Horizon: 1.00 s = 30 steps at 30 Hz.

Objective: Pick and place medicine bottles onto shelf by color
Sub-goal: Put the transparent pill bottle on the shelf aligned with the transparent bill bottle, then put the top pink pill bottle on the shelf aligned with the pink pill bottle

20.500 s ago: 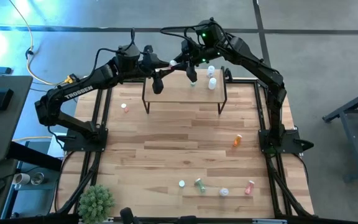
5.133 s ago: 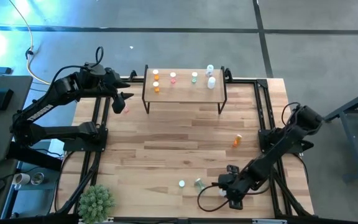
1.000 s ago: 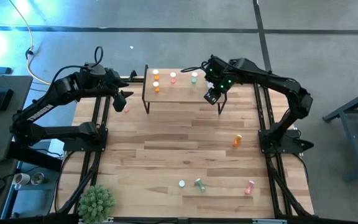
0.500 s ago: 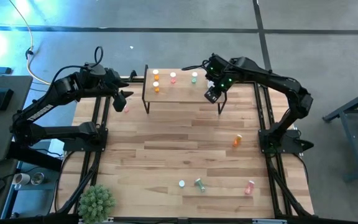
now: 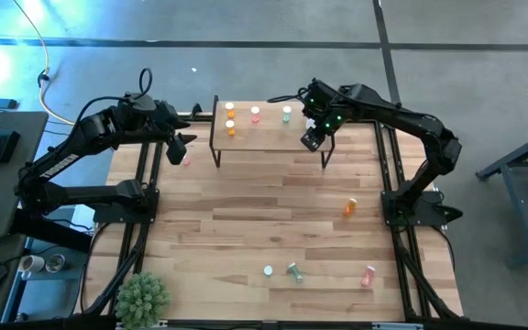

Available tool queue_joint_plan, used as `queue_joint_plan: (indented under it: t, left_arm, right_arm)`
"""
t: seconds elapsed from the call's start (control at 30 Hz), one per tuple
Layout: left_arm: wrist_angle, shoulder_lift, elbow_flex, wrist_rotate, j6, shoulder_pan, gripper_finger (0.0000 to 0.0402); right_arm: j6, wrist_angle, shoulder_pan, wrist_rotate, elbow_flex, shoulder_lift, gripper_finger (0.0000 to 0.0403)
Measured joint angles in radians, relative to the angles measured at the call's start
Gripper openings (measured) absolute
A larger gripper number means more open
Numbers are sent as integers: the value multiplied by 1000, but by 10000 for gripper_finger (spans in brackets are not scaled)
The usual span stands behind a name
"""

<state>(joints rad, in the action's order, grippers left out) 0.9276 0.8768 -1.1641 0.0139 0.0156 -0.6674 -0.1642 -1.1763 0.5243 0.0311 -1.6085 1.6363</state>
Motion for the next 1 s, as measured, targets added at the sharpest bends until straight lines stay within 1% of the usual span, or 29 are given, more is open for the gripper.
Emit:
queue_joint_plan:
  t: [0.43, 0.73, 0.9, 1.0]
  left_arm:
    - [0, 0, 0, 0, 0, 0, 207]
    - [13, 0, 0, -3, 0, 0, 207]
    - [91, -1, 0, -37, 3, 0, 207]
    - [147, -1, 0, -60, 31, 0, 207]
  right_arm:
    - [-11, 6, 4, -10, -5, 0, 169]
    - [-11, -28, 8, -12, -109, -2, 169]
    - [-11, -41, 8, -12, -185, -3, 169]
    - [2, -41, 8, -12, -233, -4, 169]
